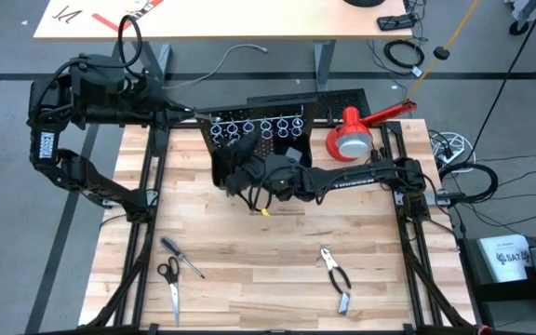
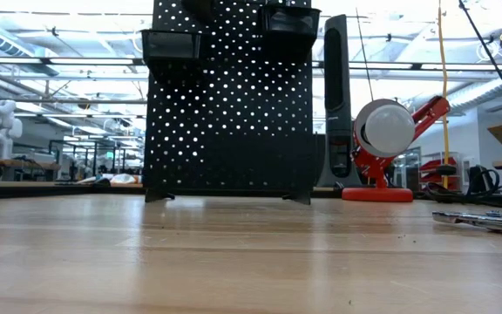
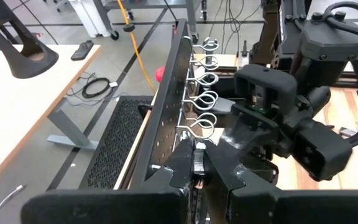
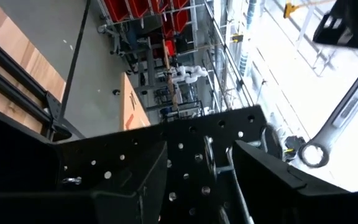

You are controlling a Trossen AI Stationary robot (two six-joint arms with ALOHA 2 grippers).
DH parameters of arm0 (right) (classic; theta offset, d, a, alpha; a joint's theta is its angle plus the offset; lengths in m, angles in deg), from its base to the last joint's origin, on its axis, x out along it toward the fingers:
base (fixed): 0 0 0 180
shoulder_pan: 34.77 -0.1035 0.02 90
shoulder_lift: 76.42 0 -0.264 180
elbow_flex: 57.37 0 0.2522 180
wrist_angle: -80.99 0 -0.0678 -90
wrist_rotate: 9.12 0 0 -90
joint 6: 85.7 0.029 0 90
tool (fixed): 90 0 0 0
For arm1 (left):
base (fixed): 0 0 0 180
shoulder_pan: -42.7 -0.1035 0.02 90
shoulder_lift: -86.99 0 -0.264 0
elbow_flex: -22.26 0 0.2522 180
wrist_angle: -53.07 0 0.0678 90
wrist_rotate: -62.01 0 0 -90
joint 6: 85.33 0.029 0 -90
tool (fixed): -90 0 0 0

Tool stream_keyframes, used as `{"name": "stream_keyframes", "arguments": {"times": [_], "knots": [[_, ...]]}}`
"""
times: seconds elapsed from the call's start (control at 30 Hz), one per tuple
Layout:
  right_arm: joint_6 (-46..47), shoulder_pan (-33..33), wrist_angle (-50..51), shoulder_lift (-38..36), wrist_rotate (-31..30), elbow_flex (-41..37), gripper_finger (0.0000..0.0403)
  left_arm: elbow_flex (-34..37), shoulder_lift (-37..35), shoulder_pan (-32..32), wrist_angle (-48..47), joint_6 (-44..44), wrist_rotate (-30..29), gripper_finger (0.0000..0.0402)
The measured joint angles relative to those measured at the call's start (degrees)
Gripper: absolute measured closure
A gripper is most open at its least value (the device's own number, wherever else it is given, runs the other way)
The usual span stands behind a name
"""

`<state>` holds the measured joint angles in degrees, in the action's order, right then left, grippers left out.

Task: Hang tools onto peg board
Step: Hang the wrench on the pegboard

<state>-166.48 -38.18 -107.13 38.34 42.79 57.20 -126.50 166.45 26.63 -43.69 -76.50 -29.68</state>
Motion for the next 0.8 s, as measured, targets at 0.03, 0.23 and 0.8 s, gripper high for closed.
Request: {"name": "stream_keyframes", "arguments": {"times": [0.03, 0.23, 0.8], "knots": [[-0.3, -0.4, -0.1, 0.0, 0.0, 0.0, 0.0222, 0.0, 0.0, 0.0, 0.0, 0.0, 0.0, 0.038], [-0.7, -2.9, -0.2, 0.0, -1.4, 0.0, 0.0222, 0.0, 0.0, 0.0, 0.0, 0.3, 0.3, 0.038], [6.4, -13.5, -7.2, -4.8, -6.8, 0.1, 0.0222, 0.0, 0.7, 4.6, -0.2, 5.2, 8.0, 0.038]]}}
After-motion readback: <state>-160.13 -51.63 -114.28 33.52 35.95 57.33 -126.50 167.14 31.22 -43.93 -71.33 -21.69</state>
